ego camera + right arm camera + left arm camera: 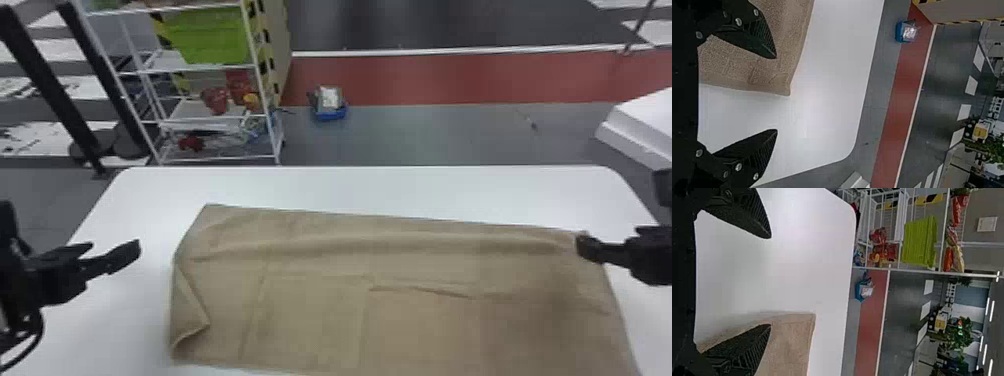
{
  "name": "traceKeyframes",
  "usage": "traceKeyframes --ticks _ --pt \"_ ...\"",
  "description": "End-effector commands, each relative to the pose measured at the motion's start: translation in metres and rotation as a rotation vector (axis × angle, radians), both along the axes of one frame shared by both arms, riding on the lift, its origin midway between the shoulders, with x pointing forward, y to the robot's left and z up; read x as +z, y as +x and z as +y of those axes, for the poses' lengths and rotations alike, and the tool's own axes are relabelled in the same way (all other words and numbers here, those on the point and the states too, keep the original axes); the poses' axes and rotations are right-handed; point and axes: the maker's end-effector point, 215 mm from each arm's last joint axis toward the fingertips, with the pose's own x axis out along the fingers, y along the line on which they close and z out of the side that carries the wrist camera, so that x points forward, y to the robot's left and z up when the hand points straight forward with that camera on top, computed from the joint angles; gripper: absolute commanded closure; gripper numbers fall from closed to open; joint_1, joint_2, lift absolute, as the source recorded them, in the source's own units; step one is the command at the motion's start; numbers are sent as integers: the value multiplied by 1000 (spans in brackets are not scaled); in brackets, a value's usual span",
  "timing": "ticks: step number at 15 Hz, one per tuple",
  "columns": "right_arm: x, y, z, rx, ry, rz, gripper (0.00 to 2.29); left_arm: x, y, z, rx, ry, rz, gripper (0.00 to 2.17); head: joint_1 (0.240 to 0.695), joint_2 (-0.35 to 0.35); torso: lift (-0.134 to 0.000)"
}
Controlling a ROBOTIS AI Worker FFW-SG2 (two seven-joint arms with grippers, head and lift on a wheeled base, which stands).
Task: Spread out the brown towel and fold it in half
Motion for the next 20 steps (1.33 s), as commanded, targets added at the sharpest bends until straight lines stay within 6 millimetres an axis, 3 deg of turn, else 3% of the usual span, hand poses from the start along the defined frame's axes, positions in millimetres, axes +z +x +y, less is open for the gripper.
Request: traceKeyframes --ticks 1,3,5,7,8,10,12,16,20 --pt "14 -2 1 -8 -39 -46 53 7 -34 -15 -13 -64 19 93 695 97 -124" --pt "28 -20 26 33 55 -53 120 16 -54 -36 -34 -116 34 107 695 83 -124" --pt "44 -50 66 146 171 -59 495 9 -69 -48 -23 -156 85 110 695 88 -124" --pt "48 -85 109 267 277 -59 1521 0 -84 -58 -24 -173 110 113 695 136 -124" --pt "43 -102 123 297 299 -40 1804 -1 -89 -61 -22 -179 111 110 695 157 -124" --pt "24 -137 143 339 315 3 1892 -3 -102 -74 -20 -211 108 110 695 188 -124" --pt "18 -153 151 363 313 -5 1892 3 -110 -96 -55 -238 81 137 695 226 -124" --pt "5 -172 154 382 303 1 1892 8 -92 -122 -112 -172 -6 208 695 209 -124" --pt "-7 -182 158 386 303 48 1892 -13 -85 -161 -166 -178 20 211 695 185 -124"
